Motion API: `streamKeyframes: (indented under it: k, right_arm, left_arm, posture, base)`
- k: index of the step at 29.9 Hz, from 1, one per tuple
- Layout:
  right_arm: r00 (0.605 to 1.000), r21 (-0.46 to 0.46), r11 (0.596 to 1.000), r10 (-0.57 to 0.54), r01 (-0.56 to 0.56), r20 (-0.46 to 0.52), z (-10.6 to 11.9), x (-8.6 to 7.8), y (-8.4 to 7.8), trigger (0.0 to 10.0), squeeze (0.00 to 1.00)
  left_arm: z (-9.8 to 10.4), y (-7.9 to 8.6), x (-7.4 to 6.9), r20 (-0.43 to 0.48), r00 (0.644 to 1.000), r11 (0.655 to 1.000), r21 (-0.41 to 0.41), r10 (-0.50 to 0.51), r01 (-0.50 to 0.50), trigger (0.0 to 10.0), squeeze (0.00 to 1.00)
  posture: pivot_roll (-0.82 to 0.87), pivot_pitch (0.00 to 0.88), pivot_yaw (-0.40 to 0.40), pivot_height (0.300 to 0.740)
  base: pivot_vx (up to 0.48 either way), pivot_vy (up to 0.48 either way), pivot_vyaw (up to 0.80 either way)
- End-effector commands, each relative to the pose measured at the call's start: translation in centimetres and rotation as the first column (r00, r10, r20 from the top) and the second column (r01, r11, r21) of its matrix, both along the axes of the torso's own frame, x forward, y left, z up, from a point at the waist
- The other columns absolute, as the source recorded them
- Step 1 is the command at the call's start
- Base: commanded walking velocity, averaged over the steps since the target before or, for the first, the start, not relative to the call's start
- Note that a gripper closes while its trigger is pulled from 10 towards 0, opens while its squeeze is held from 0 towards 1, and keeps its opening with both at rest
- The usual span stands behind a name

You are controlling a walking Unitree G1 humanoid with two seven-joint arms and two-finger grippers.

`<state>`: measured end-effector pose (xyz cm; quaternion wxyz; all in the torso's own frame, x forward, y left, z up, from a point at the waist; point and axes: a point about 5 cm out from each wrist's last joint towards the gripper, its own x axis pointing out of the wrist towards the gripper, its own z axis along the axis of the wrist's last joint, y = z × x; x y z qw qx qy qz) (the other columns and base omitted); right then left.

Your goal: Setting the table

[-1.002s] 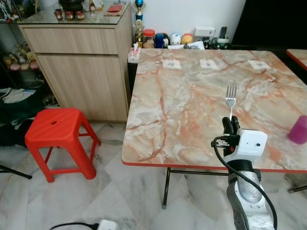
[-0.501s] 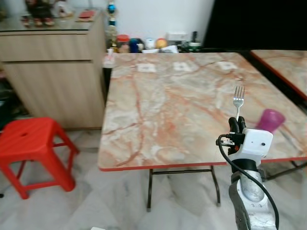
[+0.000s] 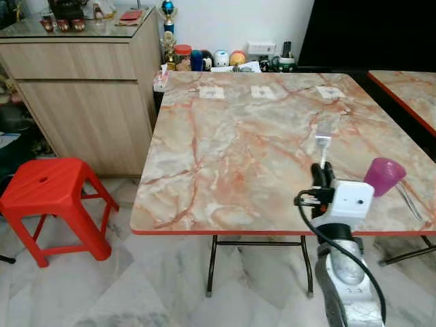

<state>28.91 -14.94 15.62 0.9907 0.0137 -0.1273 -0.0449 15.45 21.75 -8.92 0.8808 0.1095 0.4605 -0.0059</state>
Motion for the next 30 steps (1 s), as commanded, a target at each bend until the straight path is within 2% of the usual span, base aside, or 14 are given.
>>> streamKeyframes:
  k: [1, 12, 24, 30]
  right_arm:
    - [1.000, -0.015, 1.000, -0.026, 0.026, 0.000, 0.2, -0.2, -0.8, 10.0, 0.00]
    - [1.000, -0.015, 1.000, -0.017, 0.017, -0.008, 0.1, -0.1, -0.5, 10.0, 0.00]
    - [1.000, -0.013, 1.000, -0.020, 0.020, -0.015, 0.1, -0.1, -0.5, 10.0, 0.00]
    - [1.000, -0.012, 1.000, -0.021, 0.020, -0.017, 0.1, -0.1, -0.5, 10.0, 0.00]
  left_arm:
    - [-0.6, -0.9, -1.1, -0.047, 0.999, 1.000, -0.021, -0.015, 0.014, 10.0, 0.00]
    - [-0.6, 0.1, -1.5, -0.055, 0.998, 1.000, -0.011, -0.010, 0.010, 10.0, 0.00]
    - [-0.6, -0.1, -1.5, -0.060, 0.998, 1.000, -0.014, -0.013, 0.013, 10.0, 0.00]
    - [-0.8, 0.2, -2.3, -0.068, 0.998, 1.000, -0.013, -0.011, 0.010, 10.0, 0.00]
  posture:
    - [-0.04, 0.120, -0.033, 0.740]
    - [-0.04, 0.128, -0.031, 0.740]
    - [-0.04, 0.133, -0.028, 0.740]
    - [-0.04, 0.134, -0.028, 0.740]
  base:
    - [0.000, -0.405, 0.00]
    - [0.000, -0.467, 0.00]
    - [0.000, -0.469, 0.00]
    - [0.000, -0.469, 0.00]
